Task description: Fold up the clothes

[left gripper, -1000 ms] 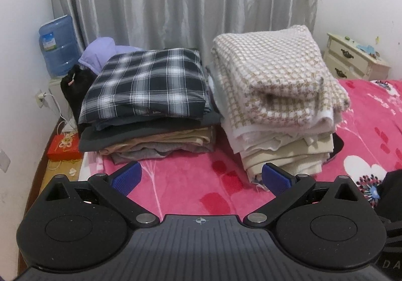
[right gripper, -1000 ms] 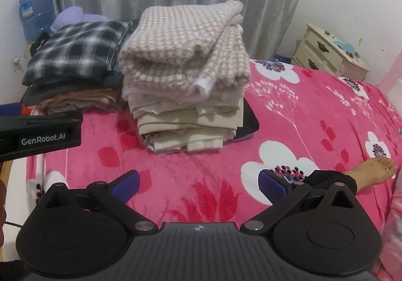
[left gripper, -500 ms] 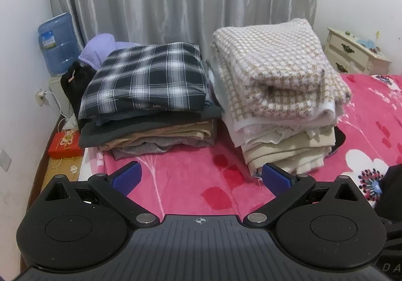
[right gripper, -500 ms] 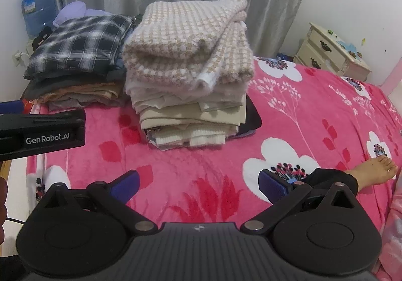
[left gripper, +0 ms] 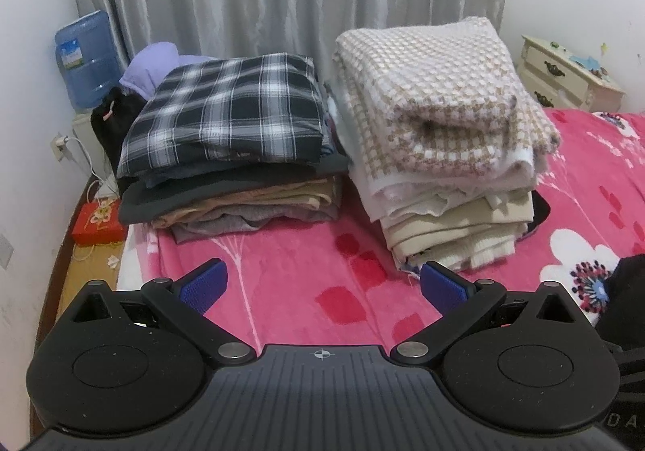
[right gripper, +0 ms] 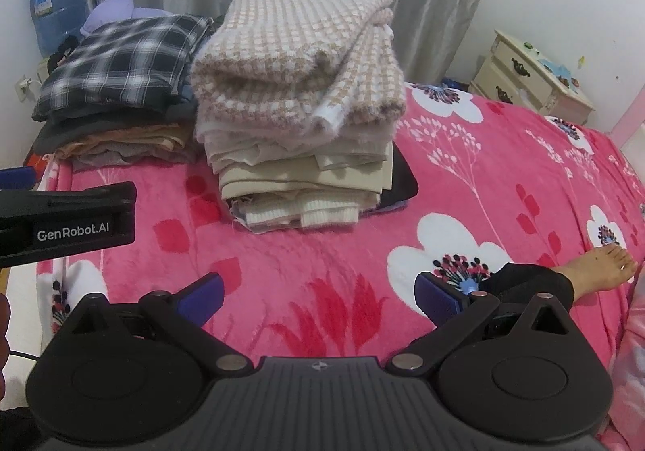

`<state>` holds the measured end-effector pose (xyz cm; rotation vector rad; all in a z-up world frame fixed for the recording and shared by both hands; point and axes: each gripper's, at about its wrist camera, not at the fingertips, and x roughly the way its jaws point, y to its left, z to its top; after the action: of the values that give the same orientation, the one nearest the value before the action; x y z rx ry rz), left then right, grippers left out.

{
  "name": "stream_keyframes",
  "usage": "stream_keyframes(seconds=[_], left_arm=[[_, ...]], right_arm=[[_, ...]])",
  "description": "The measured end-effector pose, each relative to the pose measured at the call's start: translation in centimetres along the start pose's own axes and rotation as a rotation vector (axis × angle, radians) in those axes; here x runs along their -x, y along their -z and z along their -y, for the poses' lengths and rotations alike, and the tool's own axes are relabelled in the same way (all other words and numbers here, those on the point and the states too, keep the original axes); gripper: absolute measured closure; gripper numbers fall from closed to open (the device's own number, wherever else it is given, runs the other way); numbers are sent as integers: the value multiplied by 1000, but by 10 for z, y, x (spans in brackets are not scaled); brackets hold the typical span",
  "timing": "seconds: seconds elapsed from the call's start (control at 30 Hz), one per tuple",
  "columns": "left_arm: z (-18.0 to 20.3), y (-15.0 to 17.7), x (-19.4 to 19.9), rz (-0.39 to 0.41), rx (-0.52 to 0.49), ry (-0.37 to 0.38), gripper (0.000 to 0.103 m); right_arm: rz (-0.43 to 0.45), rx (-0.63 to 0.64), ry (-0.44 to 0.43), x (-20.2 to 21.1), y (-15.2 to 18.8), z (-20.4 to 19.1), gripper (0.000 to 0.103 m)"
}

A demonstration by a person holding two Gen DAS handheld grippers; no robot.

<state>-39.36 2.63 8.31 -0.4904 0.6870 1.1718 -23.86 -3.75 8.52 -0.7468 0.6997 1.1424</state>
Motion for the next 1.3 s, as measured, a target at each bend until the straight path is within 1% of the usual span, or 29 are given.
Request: stream_keyframes(seconds=[0.27, 0.57, 0.7, 0.83, 0.93, 1.3], left_arm=[[5, 4, 0, -18, 0, 14, 0], [5, 3, 2, -8, 2, 18, 0], [3, -2, 3, 8, 12, 15, 0], [4, -8, 8, 45, 17, 13, 0], [5, -13, 9, 58, 25, 18, 0], [15, -14, 13, 80, 13, 29, 0]], right_arm=[[-7, -8, 7, -2, 1, 2, 0], [-4, -15, 17, -2, 2, 5, 0], [25, -20, 29, 3, 0, 7, 0], [114, -32, 52, 17, -8, 13, 0], [143, -34, 60, 23, -13, 15, 0], [118, -33, 65, 18, -12, 16, 0]])
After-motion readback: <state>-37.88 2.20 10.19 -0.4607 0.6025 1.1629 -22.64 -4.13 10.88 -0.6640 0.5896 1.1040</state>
